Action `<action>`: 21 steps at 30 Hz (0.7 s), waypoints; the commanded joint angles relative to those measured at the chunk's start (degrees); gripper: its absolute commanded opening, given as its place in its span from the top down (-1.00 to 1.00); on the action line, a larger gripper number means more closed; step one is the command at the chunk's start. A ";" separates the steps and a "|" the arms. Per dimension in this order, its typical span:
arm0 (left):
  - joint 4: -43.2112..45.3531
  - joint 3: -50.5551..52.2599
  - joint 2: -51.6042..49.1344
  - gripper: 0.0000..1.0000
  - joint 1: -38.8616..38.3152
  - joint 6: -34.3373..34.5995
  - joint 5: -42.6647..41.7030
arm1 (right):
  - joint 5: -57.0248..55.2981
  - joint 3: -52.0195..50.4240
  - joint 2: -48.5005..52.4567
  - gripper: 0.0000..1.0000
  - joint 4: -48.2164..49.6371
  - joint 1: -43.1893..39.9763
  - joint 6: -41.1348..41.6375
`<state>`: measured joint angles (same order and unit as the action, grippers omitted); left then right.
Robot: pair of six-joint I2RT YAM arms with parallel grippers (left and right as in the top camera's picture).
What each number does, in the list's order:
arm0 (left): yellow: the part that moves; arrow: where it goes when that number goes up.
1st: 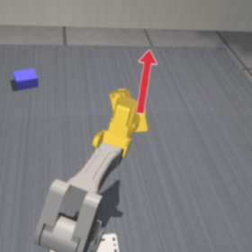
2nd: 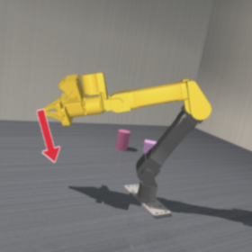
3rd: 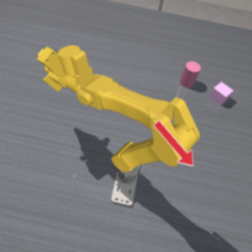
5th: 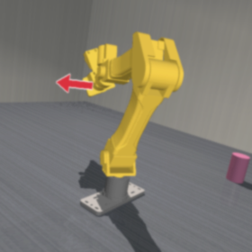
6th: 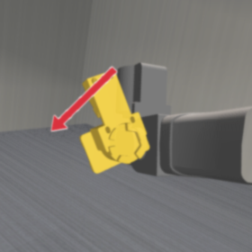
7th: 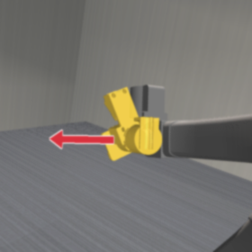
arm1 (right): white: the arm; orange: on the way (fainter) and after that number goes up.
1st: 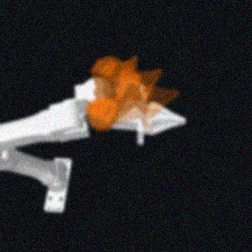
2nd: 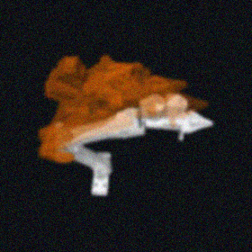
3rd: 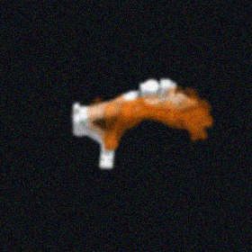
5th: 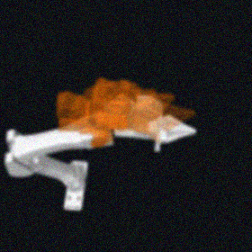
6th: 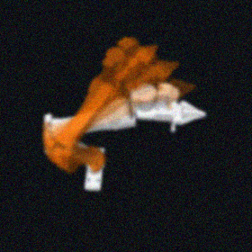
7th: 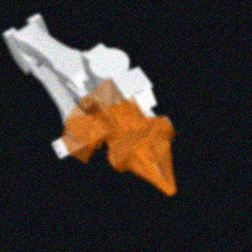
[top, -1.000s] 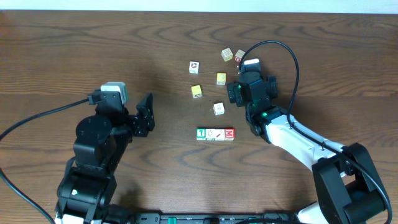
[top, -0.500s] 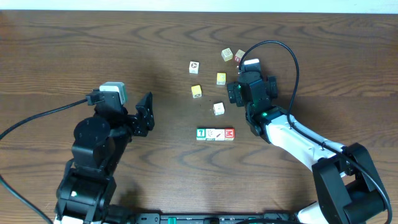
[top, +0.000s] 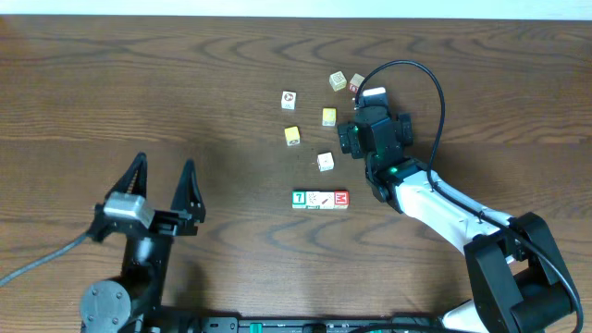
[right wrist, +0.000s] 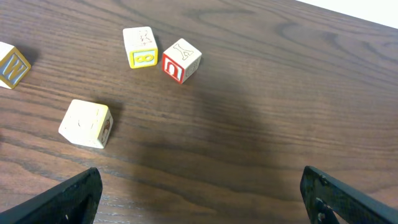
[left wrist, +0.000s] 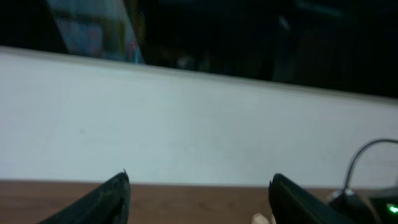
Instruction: Lift 4 blocks
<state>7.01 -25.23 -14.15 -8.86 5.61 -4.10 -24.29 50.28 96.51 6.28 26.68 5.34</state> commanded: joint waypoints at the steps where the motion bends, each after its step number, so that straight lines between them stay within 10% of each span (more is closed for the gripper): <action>1: 4.63 6.73 5.64 -0.43 1.75 -1.31 0.09 | -0.70 0.39 0.04 -0.98 0.11 -0.76 -0.72; 21: 5.90 18.14 14.10 -0.43 3.56 -0.87 3.02 | -0.70 0.39 0.04 -0.99 0.11 -0.76 -0.72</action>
<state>12.91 -8.62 -0.62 -5.67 5.48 -3.14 -24.27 50.28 96.51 6.31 26.68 5.34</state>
